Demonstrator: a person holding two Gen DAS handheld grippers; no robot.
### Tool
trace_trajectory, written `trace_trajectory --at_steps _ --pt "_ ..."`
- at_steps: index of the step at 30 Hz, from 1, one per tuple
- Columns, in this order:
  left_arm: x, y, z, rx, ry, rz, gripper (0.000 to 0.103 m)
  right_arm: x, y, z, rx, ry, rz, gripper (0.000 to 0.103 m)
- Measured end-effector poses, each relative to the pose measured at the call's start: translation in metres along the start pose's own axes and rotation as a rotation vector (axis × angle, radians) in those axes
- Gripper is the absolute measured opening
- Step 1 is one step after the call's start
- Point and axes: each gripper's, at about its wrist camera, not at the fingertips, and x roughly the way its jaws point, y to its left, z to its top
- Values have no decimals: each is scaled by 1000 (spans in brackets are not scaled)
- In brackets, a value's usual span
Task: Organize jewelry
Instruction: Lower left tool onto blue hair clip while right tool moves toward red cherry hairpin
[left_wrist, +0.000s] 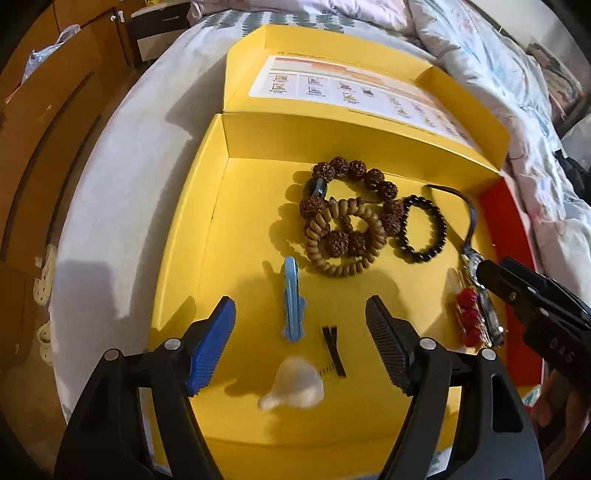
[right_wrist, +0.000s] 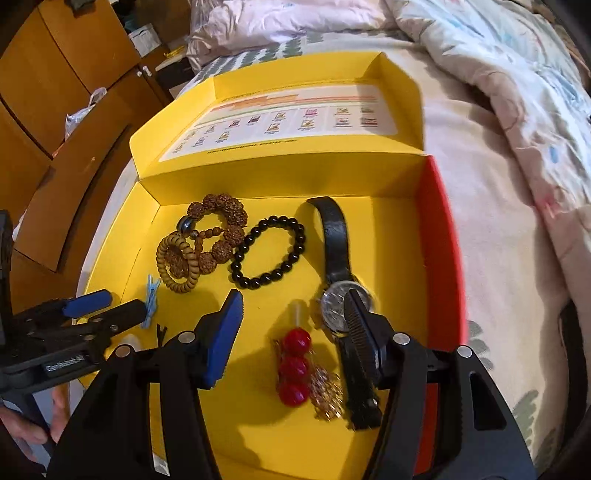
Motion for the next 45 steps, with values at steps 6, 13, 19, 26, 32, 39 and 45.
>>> trace_trajectory --at_steps 6,13,19,26,32,39,45 --pt "10 1 13 -9 10 1 72 16 -1 7 -10 33 -112 60" --pt "28 -1 18 -9 41 6 72 23 -9 4 1 85 -182 60" --pt "33 -8 19 18 27 17 72 26 -5 -2 -4 77 -249 60" --pt "37 -9 20 27 26 18 72 33 8 -11 -74 78 -353 63" --pt "36 -12 20 37 13 5 61 33 2 -9 -60 80 -340 59" --pt "37 -20 22 52 4 -23 43 31 2 -10 -89 74 -368 39" --pt "40 -21 24 60 9 -43 22 29 1 -10 -83 67 -347 37"
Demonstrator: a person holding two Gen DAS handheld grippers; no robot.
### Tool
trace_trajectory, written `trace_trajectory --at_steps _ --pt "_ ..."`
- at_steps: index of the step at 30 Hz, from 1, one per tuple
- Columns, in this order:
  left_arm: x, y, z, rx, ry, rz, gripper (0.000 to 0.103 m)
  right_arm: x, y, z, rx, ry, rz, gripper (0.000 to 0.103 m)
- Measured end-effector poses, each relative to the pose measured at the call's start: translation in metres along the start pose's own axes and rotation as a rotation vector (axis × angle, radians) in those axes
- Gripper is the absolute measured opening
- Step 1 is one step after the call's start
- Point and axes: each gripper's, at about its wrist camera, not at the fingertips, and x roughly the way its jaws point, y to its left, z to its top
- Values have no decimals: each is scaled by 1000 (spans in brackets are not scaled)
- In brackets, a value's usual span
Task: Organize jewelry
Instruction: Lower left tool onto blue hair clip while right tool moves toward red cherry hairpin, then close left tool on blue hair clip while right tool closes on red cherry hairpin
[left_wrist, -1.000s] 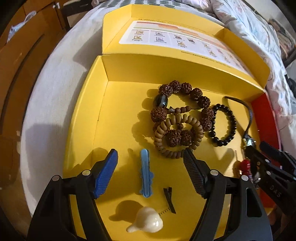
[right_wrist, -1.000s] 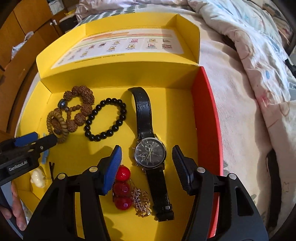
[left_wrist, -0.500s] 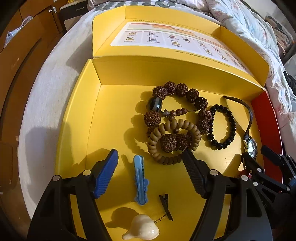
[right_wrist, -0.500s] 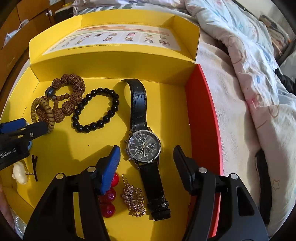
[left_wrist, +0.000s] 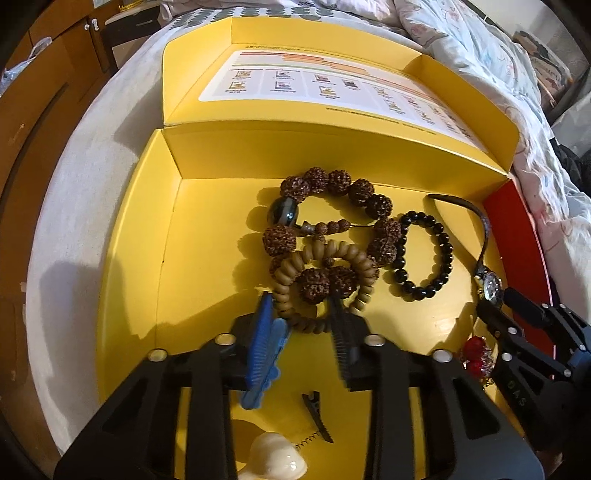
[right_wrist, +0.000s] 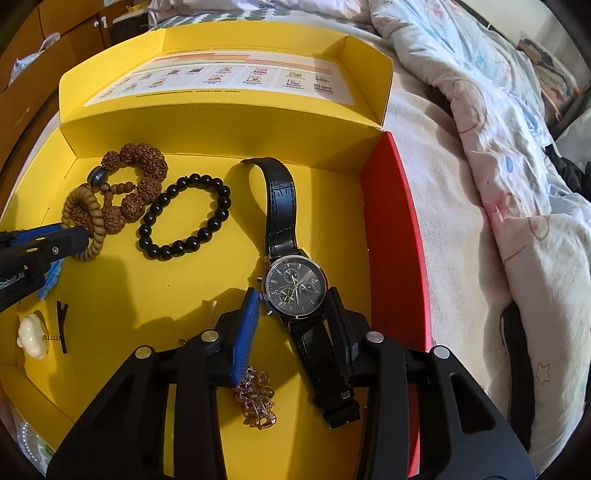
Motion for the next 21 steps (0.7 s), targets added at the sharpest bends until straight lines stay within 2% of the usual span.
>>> trace_trajectory --at_steps 2,3,4,5,9,16,18,20,21 --pt "2 2 1 -8 5 -13 22 -4 -3 0 23 -9 31 35" --pt "1 4 -1 -10 5 -15 21 -5 -5 1 29 -12 40 27" --pt "1 5 -1 -12 4 -17 21 -8 -7 2 36 -21 48 10" --pt "0 5 -1 -15 4 -18 20 -11 -10 3 43 -30 51 1" --pt "-5 8 -1 -18 -12 -8 14 -18 -18 3 62 -36 74 1" --pt "-12 13 0 -33 -30 -24 12 -18 -29 4 81 -27 113 2" --pt "-12 14 0 -34 -32 -22 12 -20 -27 4 67 -42 82 12" --pt "-11 16 1 -41 -27 -29 12 -19 -25 5 46 -25 60 13" --pt "-13 18 -1 -43 -26 -29 12 -19 -26 5 52 -18 80 13"
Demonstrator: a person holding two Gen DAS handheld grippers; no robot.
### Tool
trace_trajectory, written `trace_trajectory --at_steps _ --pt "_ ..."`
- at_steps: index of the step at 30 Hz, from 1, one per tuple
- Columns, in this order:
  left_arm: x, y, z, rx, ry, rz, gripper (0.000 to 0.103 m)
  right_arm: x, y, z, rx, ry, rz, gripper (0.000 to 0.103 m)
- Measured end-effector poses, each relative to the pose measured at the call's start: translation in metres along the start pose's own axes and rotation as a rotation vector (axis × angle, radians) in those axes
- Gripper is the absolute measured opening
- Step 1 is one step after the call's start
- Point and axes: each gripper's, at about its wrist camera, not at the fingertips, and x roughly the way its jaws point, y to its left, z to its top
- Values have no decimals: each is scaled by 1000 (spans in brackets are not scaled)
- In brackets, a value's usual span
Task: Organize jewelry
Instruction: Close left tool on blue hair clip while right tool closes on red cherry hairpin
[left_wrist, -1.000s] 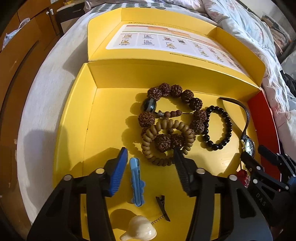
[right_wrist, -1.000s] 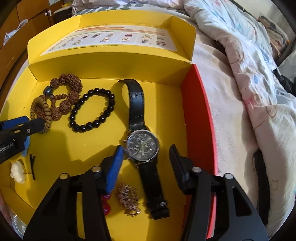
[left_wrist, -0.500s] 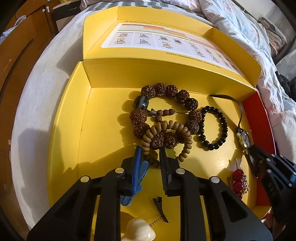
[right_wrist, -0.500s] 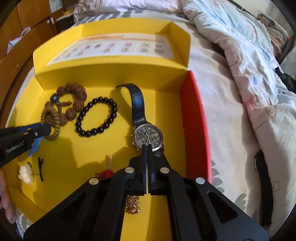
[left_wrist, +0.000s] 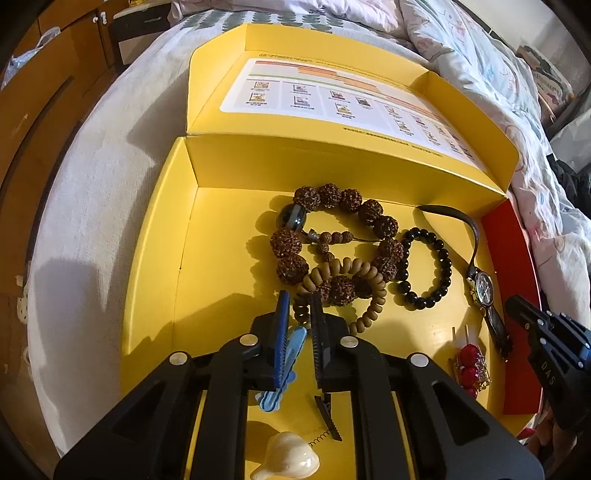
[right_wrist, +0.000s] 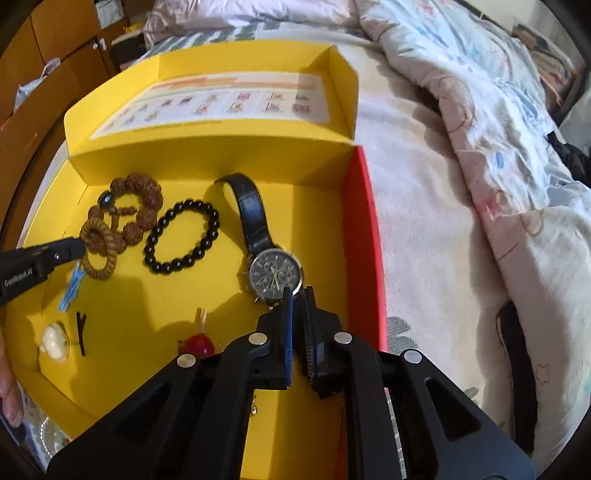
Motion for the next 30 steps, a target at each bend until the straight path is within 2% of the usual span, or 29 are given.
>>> trace_trajectory --at_steps 2,5,7,8,9,11,16,18,21,26,30 --pt "1 -1 1 4 4 5 12 -2 -1 -1 15 9 53 14" --pt "1 1 -1 -1 13 -1 12 -8 10 -4 -41 45 66 16" --pt "-1 0 -1 0 10 -2 12 -14 21 -10 -85 59 66 33" --pt "-2 0 -2 -2 9 -3 12 -16 26 -12 -108 65 64 60" --pt "-4 0 -2 -2 7 -5 12 -19 33 -16 -143 65 53 77" --pt "-6 -2 -5 4 11 4 12 -23 43 -23 -187 62 31 77" --pt "-10 -7 -19 17 36 6 12 -22 55 -33 -202 73 50 75" --pt "-11 -9 -24 29 39 6 12 -22 58 -34 -202 72 69 62" --pt "-11 -10 -30 47 40 30 12 -19 64 -36 -213 76 80 48" --pt "-7 -9 -32 52 37 68 14 -13 64 -38 -213 82 51 48" --pt "-6 -8 -30 56 35 78 22 -9 64 -36 -212 78 45 48"
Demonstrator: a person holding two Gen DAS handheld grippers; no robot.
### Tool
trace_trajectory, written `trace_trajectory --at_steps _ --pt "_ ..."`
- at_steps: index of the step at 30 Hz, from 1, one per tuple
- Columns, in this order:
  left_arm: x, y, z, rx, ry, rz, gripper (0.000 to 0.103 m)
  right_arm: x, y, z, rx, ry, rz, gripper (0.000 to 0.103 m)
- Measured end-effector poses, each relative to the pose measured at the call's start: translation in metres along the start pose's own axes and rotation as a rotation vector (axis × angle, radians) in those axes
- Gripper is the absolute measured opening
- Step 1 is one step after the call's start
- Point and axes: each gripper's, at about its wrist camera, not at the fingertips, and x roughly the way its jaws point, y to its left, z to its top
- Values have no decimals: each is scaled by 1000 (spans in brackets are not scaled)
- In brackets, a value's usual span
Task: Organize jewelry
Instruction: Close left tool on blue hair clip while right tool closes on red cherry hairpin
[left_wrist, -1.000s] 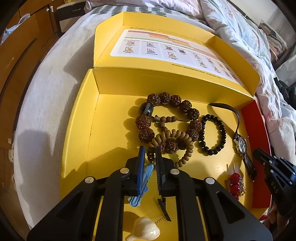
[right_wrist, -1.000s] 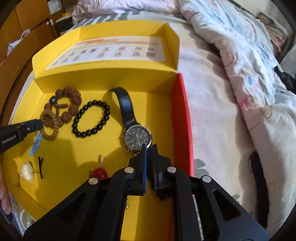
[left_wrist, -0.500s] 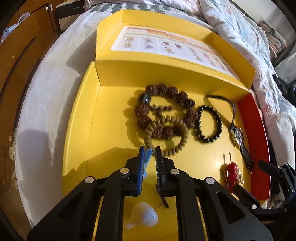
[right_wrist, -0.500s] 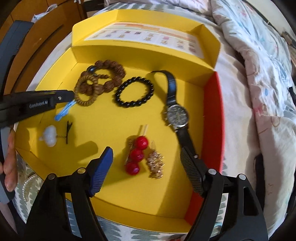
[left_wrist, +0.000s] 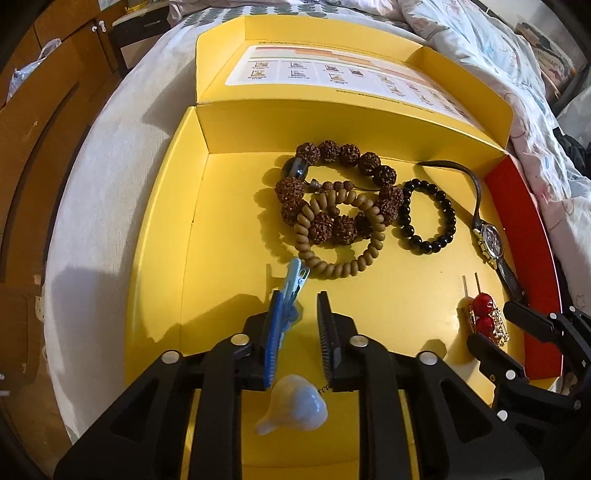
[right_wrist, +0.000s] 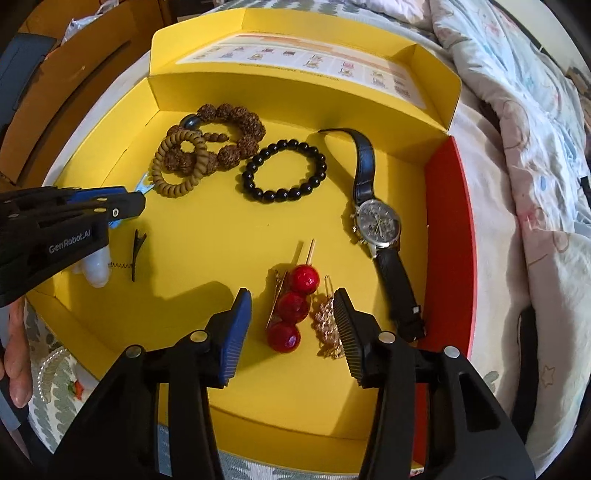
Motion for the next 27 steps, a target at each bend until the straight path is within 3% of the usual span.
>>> trace_trajectory --at_steps 6,16,18,21,25,27 --pt "-4 -1 5 3 -25 28 34 5 3 3 -8 12 -2 48" --pt "14 3 5 20 16 65 34 13 10 1 -30 24 -30 48" --pt "14 5 4 17 16 59 34 13 9 1 -18 24 -10 35" --pt "14 6 5 17 18 53 34 13 8 1 -16 24 -12 24" --pt "13 6 7 18 19 46 30 12 6 1 -5 30 5 24" --pt "13 4 6 19 20 43 21 12 3 2 3 29 11 24"
